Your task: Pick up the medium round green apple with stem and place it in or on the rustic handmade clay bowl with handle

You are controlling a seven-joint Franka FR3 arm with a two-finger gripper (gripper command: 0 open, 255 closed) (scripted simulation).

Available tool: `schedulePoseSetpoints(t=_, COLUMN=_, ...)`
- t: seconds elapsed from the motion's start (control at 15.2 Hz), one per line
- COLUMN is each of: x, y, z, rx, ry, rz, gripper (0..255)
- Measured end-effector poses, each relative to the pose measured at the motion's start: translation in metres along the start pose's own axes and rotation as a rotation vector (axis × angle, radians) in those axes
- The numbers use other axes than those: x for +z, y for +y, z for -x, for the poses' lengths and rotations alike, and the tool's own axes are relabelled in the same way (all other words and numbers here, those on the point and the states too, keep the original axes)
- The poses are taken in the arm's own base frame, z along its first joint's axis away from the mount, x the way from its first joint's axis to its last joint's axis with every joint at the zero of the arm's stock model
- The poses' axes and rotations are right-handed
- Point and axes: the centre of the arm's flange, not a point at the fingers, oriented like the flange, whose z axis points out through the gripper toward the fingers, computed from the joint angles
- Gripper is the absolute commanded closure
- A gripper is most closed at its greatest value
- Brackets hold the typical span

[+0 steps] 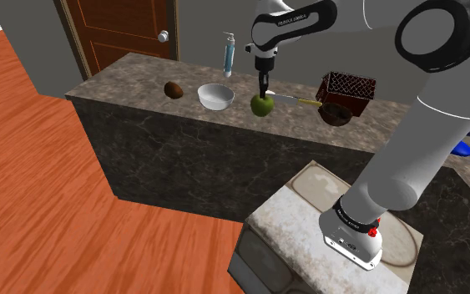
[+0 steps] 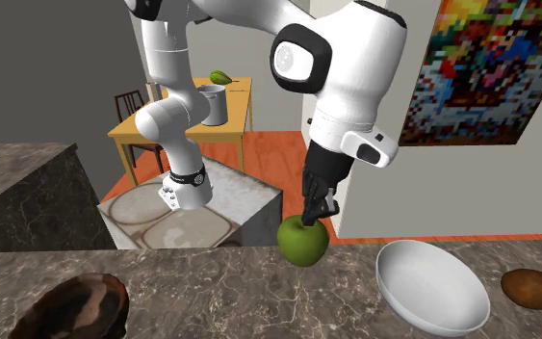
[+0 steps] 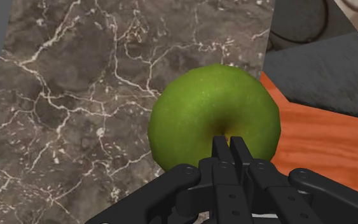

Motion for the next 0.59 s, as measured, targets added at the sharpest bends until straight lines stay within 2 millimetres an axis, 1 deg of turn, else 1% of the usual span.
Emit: schedulePoseSetpoints(t=0.59, x=-0.047, y=-0.001, z=0.008, rx=0.000, ry=0.000, rz=0.000, gripper=255)
